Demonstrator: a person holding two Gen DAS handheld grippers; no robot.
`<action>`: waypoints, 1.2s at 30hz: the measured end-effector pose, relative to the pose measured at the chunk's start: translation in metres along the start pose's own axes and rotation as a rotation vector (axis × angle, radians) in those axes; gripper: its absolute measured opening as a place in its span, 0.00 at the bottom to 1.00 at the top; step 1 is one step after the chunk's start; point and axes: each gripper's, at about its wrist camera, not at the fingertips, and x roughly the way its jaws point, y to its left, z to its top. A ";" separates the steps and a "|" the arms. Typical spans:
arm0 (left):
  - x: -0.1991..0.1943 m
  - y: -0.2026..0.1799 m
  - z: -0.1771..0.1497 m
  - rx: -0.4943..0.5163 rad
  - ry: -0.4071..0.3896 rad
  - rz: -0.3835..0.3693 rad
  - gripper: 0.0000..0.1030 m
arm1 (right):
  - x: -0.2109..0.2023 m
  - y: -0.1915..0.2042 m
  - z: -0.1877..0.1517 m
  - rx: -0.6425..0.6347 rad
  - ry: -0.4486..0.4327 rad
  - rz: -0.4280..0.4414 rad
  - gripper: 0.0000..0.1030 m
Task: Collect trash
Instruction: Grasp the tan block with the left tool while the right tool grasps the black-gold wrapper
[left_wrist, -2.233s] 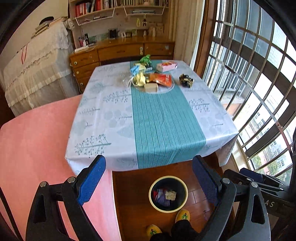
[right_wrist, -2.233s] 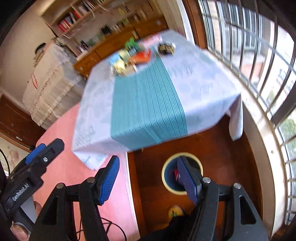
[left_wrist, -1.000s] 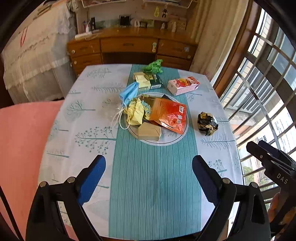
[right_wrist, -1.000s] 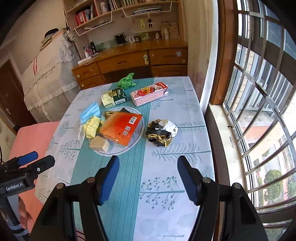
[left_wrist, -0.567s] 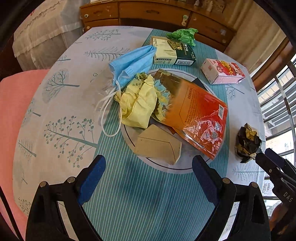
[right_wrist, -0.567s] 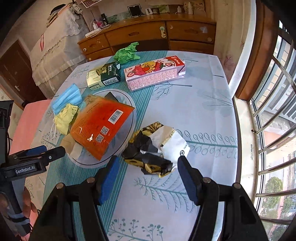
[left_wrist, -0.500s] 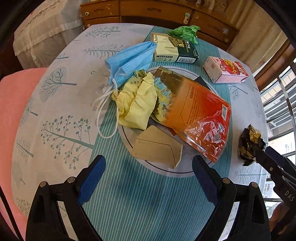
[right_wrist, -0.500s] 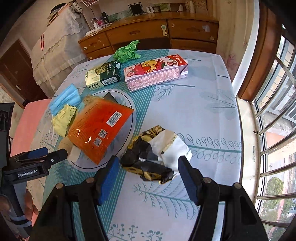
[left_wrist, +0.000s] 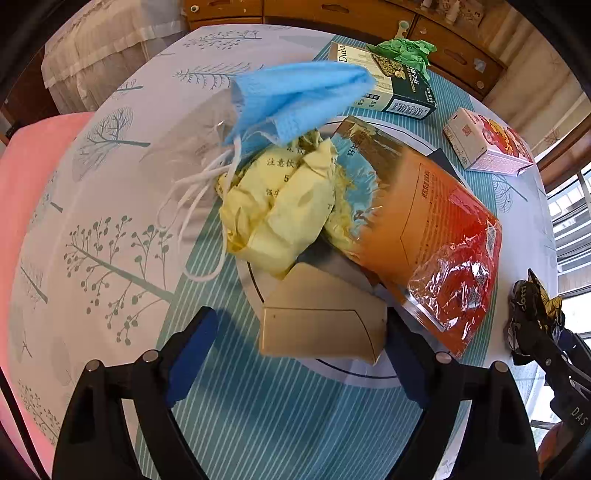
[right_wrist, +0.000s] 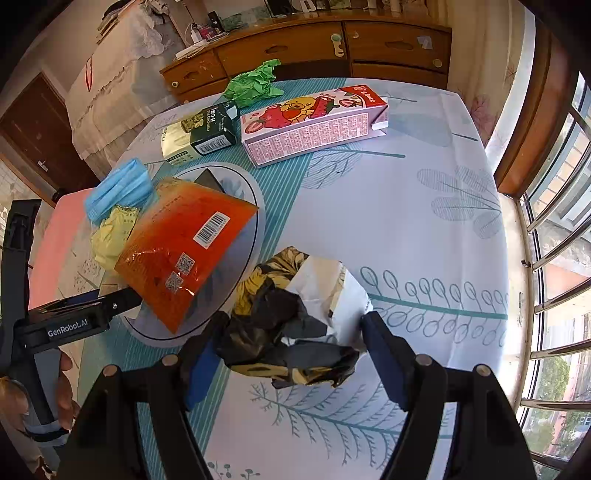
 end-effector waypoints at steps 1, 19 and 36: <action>0.000 -0.001 0.000 0.010 -0.005 0.009 0.79 | 0.000 0.000 0.000 -0.003 0.000 -0.005 0.72; -0.047 0.008 -0.041 0.061 -0.070 -0.032 0.58 | -0.023 0.025 -0.029 0.040 -0.029 0.007 0.57; -0.190 0.093 -0.134 0.232 -0.242 -0.162 0.58 | -0.140 0.146 -0.133 0.168 -0.230 -0.022 0.57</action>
